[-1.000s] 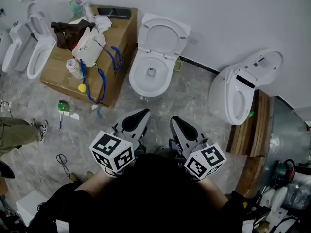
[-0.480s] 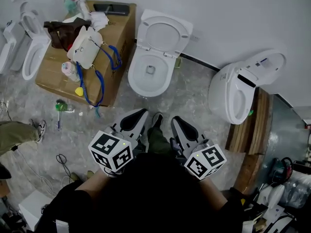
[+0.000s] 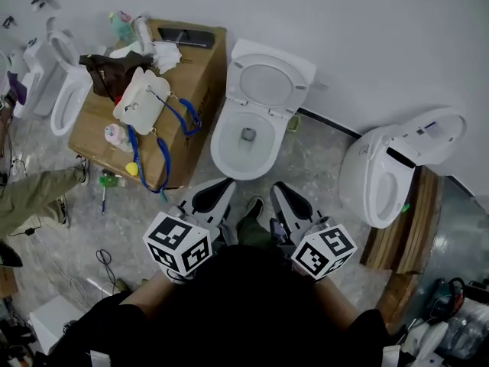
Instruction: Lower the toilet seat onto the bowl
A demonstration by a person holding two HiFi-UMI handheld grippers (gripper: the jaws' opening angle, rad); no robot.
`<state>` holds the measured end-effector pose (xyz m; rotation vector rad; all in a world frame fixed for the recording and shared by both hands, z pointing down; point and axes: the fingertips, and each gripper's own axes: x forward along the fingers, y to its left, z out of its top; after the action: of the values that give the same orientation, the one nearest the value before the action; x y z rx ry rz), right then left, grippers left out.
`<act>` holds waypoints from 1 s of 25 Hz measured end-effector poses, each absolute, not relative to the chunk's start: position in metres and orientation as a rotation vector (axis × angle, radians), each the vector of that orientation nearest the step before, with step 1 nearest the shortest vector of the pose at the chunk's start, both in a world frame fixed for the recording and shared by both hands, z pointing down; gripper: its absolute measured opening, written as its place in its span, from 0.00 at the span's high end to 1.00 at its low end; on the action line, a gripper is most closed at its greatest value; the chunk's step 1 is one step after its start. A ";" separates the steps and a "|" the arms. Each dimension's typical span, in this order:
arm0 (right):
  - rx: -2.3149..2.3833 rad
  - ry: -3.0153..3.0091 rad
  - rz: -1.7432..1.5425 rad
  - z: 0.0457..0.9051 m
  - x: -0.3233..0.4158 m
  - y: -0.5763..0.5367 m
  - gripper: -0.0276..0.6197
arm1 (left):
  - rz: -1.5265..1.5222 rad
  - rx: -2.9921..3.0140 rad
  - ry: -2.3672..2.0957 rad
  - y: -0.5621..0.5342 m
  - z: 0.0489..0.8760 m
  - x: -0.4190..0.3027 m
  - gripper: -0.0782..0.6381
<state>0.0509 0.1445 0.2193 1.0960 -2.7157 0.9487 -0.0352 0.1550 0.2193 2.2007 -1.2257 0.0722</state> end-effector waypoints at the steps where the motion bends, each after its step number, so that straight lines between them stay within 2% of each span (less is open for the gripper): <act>1: 1.084 -2.721 0.951 0.219 0.053 0.134 0.89 | 0.076 2.200 -1.231 0.146 0.219 -0.031 0.86; 17: 0.999 -2.790 1.009 0.215 0.085 0.024 0.89 | 0.052 2.174 -1.355 0.053 0.205 -0.006 0.86; 25: 1.146 -2.723 0.962 0.222 0.087 -0.011 0.89 | -0.032 2.192 -1.318 0.021 0.202 -0.021 0.86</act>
<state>0.0870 -0.0108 0.2225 1.1457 -2.7230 0.9618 -0.0208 0.0213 0.2023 2.1917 -1.3182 -0.0321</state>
